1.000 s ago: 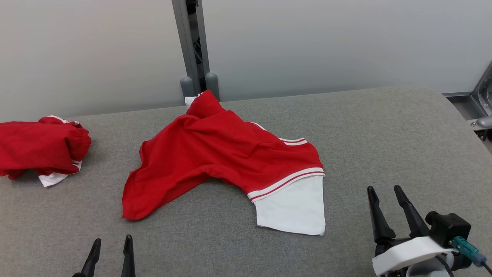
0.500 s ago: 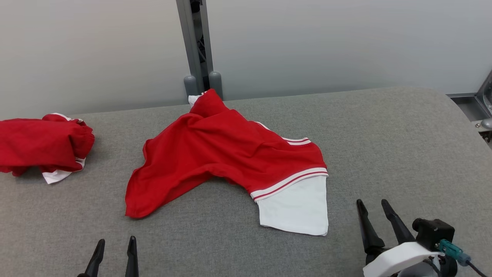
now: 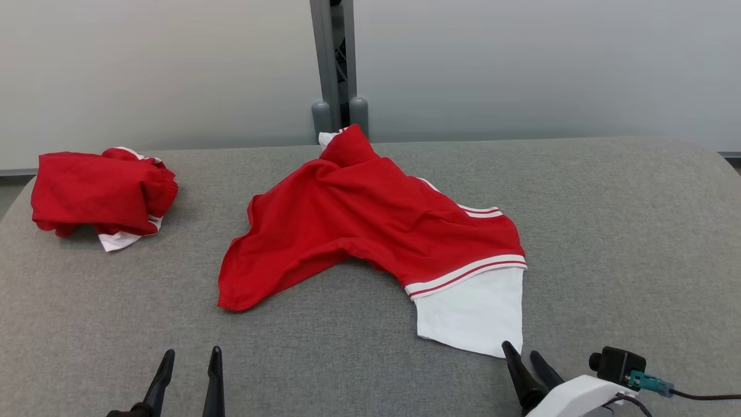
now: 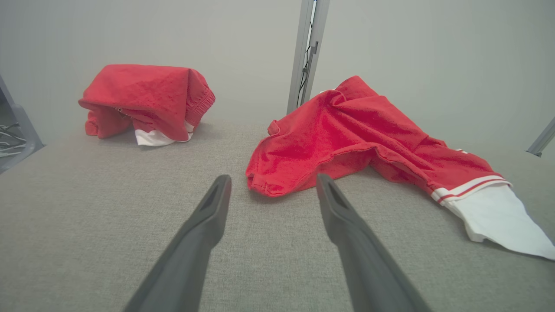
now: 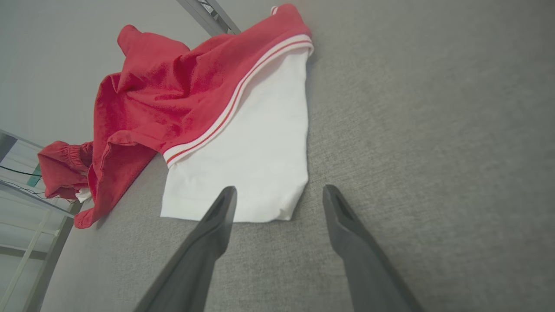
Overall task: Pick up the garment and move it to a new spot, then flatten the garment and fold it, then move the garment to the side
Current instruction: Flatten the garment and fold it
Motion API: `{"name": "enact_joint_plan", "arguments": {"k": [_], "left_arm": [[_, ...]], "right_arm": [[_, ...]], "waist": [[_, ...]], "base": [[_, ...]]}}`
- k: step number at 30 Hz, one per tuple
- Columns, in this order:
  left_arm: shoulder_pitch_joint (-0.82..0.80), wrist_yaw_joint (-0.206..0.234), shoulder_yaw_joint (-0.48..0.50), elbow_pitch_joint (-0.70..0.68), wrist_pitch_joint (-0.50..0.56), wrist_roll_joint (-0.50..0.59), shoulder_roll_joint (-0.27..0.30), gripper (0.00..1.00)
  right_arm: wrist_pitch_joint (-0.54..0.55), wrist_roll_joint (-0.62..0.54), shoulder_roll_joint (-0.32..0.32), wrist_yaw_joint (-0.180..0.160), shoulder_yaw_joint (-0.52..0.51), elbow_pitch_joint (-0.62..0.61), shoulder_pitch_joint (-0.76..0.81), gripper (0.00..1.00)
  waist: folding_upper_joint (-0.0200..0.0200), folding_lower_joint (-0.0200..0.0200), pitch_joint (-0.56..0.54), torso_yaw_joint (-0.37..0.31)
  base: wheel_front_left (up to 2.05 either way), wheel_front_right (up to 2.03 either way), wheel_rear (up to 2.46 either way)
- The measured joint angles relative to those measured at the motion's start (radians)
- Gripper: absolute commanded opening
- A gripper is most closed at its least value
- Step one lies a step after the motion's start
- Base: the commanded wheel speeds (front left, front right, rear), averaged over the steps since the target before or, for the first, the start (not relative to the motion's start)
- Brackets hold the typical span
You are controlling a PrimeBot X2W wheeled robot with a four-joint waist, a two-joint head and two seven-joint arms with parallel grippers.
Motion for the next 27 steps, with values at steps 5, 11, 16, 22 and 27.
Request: {"name": "enact_joint_plan", "arguments": {"k": [5,11,16,22,27], "left_arm": [[-0.007,-0.005,-0.006,-0.003,0.000,0.006,-0.009,1.00],[-0.014,-0.011,-0.011,-0.001,0.000,0.009,-0.016,1.00],[-0.019,-0.016,-0.016,0.001,0.000,0.015,-0.022,1.00],[-0.019,-0.019,-0.017,0.002,0.000,0.022,-0.031,1.00],[-0.018,-0.021,-0.009,-0.004,0.000,0.023,-0.033,1.00]], "right_arm": [[0.005,0.105,-0.001,0.000,0.032,0.078,-0.043,1.00],[0.001,0.179,-0.004,0.001,0.067,0.224,-0.132,1.00],[0.009,0.198,-0.009,0.001,0.111,0.328,-0.210,0.48],[-0.006,0.185,-0.008,0.000,0.166,0.416,-0.270,0.00],[-0.028,0.197,-0.005,0.000,0.202,0.427,-0.287,0.00]], "waist": [[0.0000,0.0000,0.010,0.034],[0.0000,0.0000,0.016,0.075],[0.0000,0.0000,0.012,0.096],[0.0000,0.0000,0.006,0.108],[0.0000,0.0000,0.007,0.099]], "base": [[0.00,0.00,0.00],[0.00,0.00,0.00],[0.00,0.00,0.00],[0.00,0.00,0.00],[0.00,0.00,0.00]]}}
